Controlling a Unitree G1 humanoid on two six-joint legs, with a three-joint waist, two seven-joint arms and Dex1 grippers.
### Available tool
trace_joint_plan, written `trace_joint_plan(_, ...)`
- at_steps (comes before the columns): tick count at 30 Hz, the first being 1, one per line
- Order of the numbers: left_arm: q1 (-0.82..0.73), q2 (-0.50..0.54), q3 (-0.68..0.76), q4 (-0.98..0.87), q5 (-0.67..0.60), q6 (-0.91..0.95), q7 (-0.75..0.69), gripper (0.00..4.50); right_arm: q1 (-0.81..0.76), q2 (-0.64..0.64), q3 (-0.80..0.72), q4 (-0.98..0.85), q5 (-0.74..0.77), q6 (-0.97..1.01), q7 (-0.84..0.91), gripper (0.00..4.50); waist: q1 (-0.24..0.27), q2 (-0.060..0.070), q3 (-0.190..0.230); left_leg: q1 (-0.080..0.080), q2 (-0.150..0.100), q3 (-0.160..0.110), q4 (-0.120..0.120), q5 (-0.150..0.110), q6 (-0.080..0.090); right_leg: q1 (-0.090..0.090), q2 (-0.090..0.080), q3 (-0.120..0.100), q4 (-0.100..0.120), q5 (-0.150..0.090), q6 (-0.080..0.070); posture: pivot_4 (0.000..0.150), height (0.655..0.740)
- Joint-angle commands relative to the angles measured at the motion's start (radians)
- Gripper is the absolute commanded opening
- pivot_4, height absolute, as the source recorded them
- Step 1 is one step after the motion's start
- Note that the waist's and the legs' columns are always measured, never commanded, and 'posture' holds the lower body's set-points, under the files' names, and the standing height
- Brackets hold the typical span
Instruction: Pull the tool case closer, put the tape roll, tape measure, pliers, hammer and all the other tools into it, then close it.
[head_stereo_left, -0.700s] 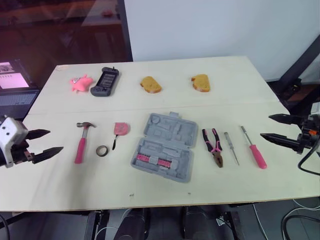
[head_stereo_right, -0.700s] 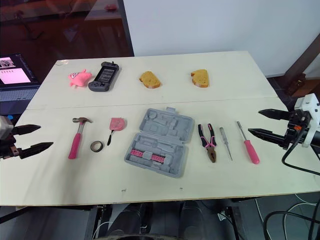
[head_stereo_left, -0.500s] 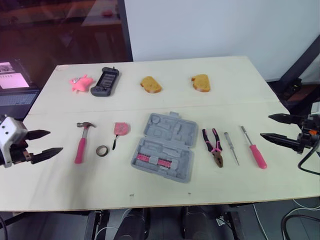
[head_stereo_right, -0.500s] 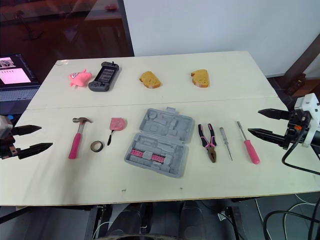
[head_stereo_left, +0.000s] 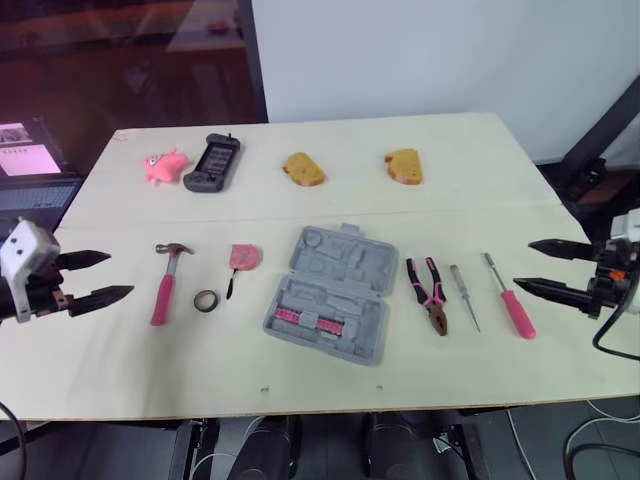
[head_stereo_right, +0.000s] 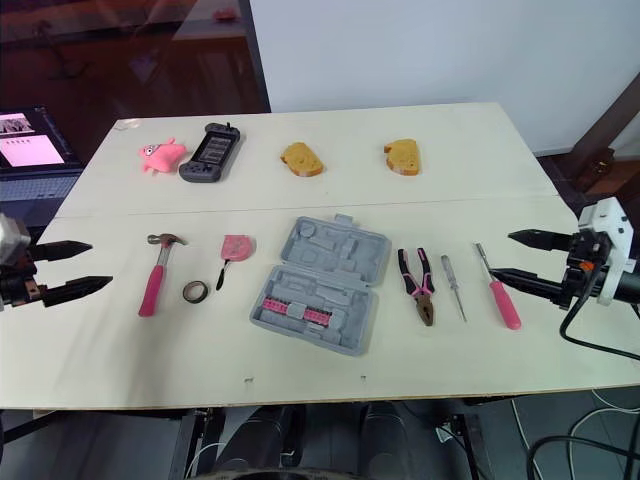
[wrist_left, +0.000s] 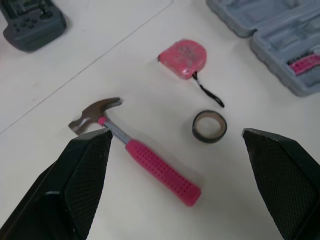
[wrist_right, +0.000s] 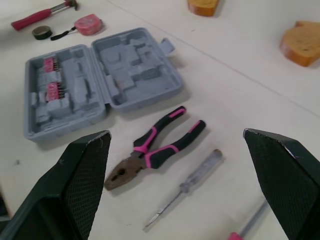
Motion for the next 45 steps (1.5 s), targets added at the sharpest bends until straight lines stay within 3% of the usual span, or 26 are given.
trace_joint_plan(1, -0.041, 0.023, -0.045, -0.064, -0.018, 0.036, -0.043, 4.37, 0.041, 0.01, -0.065, -0.165, 0.044, 0.06, -0.071, 4.5, 0.006, 0.0, 0.0, 0.0, 0.0, 0.0, 0.0, 0.0, 0.0, 0.0, 0.0, 0.0, 0.0, 0.0, 0.0, 0.15, 0.74)
trace_joint_plan(9, -0.157, -0.027, -0.248, -0.138, 0.058, 0.043, -0.037, 4.37, 0.178, 0.038, -0.096, -0.499, 0.122, 0.293, -0.255, 4.5, 0.014, -0.001, 0.0, -0.001, 0.0, 0.0, 0.001, 0.0, 0.0, 0.0, 0.0, 0.0, 0.0, 0.0, 0.0, 0.15, 0.74)
trace_joint_plan(12, -0.203, -0.07, -0.321, -0.157, 0.09, 0.017, -0.04, 4.37, 0.212, 0.07, -0.081, -0.623, 0.117, 0.318, -0.332, 4.5, 0.014, -0.001, 0.0, -0.001, 0.0, 0.0, 0.001, 0.0, 0.0, 0.0, 0.0, 0.0, 0.0, 0.0, 0.0, 0.15, 0.74)
trace_joint_plan(15, -0.251, -0.138, -0.39, -0.17, 0.106, -0.008, -0.048, 4.37, 0.197, 0.09, -0.025, -0.687, 0.181, 0.465, -0.425, 4.5, 0.012, -0.002, 0.0, -0.001, 0.0, 0.0, 0.001, 0.0, 0.0, 0.0, 0.0, 0.0, 0.0, 0.0, 0.0, 0.15, 0.74)
trace_joint_plan(16, -0.263, -0.155, -0.408, -0.164, 0.117, -0.026, -0.051, 3.85, 0.199, 0.095, 0.0, -0.702, 0.177, 0.469, -0.431, 4.5, 0.013, -0.002, 0.0, -0.001, 0.0, 0.0, 0.001, 0.0, 0.0, 0.0, 0.0, 0.0, 0.0, 0.0, 0.0, 0.15, 0.74)
trace_joint_plan(18, -0.293, -0.191, -0.438, -0.136, 0.131, -0.053, -0.061, 3.06, 0.187, 0.102, 0.073, -0.7, 0.149, 0.462, -0.445, 3.96, 0.012, -0.003, 0.0, -0.001, 0.0, 0.0, 0.001, 0.0, 0.0, 0.0, 0.0, 0.0, -0.001, 0.0, 0.0, 0.15, 0.74)
trace_joint_plan(19, -0.307, -0.206, -0.451, -0.119, 0.14, -0.064, -0.062, 2.45, 0.175, 0.107, 0.116, -0.685, 0.113, 0.437, -0.458, 3.59, 0.011, -0.003, 0.0, -0.001, 0.0, 0.0, 0.001, 0.0, 0.0, 0.0, 0.0, 0.0, -0.001, 0.0, 0.0, 0.15, 0.74)
trace_joint_plan(24, -0.377, -0.283, -0.531, 0.017, 0.256, -0.223, -0.017, 0.0, 0.083, 0.141, 0.295, -0.593, -0.014, 0.362, -0.494, 1.07, 0.011, -0.004, 0.0, -0.001, 0.0, 0.001, 0.001, 0.0, 0.0, 0.0, 0.0, 0.0, -0.001, 0.0, 0.0, 0.15, 0.74)
trace_joint_plan(26, -0.413, -0.326, -0.553, 0.077, 0.293, -0.272, 0.018, 0.0, 0.049, 0.148, 0.362, -0.554, -0.073, 0.326, -0.501, 0.06, 0.012, -0.005, 0.001, -0.001, 0.0, 0.001, 0.002, 0.0, 0.0, 0.001, 0.0, 0.0, -0.001, 0.0, 0.0, 0.15, 0.74)
trace_joint_plan(38, -0.666, -0.488, -0.646, 0.53, 0.49, -0.448, 0.153, 0.0, -0.148, 0.238, 0.584, -0.357, -0.253, 0.283, -0.512, 0.02, 0.009, -0.011, 0.003, -0.001, -0.001, 0.0, 0.002, 0.0, 0.001, 0.0, 0.001, -0.001, 0.0, 0.001, 0.002, 0.15, 0.74)
trace_joint_plan(45, -0.736, -0.545, -0.661, 0.695, 0.558, -0.511, 0.196, 0.0, -0.212, 0.287, 0.645, -0.268, -0.321, 0.273, -0.511, 0.02, 0.007, -0.013, 0.004, -0.001, -0.002, 0.0, 0.003, 0.001, 0.001, 0.001, 0.0, -0.001, 0.001, 0.001, 0.002, 0.15, 0.74)
